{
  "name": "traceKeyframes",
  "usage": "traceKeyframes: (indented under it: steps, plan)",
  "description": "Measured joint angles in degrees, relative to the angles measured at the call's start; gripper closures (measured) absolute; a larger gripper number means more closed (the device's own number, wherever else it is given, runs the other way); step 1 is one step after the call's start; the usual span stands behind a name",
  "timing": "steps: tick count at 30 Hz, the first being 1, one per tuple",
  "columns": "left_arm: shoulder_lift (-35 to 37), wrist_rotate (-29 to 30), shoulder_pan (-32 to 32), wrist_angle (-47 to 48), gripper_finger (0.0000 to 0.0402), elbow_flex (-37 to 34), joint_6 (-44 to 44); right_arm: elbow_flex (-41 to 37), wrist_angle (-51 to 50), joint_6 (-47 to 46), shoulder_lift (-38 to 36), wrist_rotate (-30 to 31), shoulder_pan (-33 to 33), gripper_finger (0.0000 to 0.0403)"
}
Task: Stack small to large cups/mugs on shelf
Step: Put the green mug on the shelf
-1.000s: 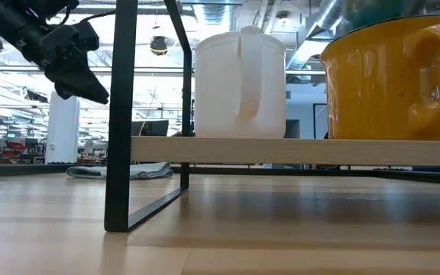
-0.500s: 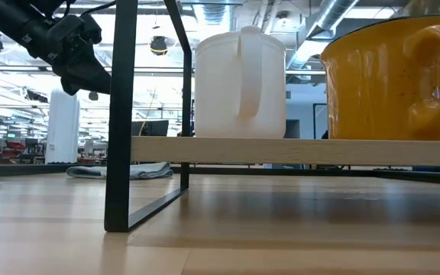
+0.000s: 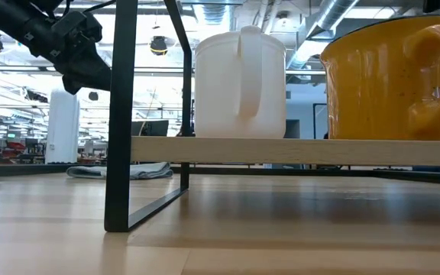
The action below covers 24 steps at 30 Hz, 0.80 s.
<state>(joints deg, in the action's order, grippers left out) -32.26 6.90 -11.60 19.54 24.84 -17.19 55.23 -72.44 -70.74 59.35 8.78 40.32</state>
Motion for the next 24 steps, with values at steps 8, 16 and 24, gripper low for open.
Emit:
traceKeyframes:
  steps: [8,16,24]
  plan:
    - [0.0,0.0,0.0,0.0,0.0281,0.0,0.0,-3.1,5.3,-3.9,0.9,0.5,3.4,0.0374]
    - [0.0,0.0,0.0,0.0,0.0281,0.0,-0.7,-3.1,5.5,-3.8,1.6,0.7,3.9,0.0374]
    - [0.0,0.0,0.0,0.0,0.0281,0.0,-1.3,-3.2,6.3,-2.9,1.7,0.2,3.9,0.0274]
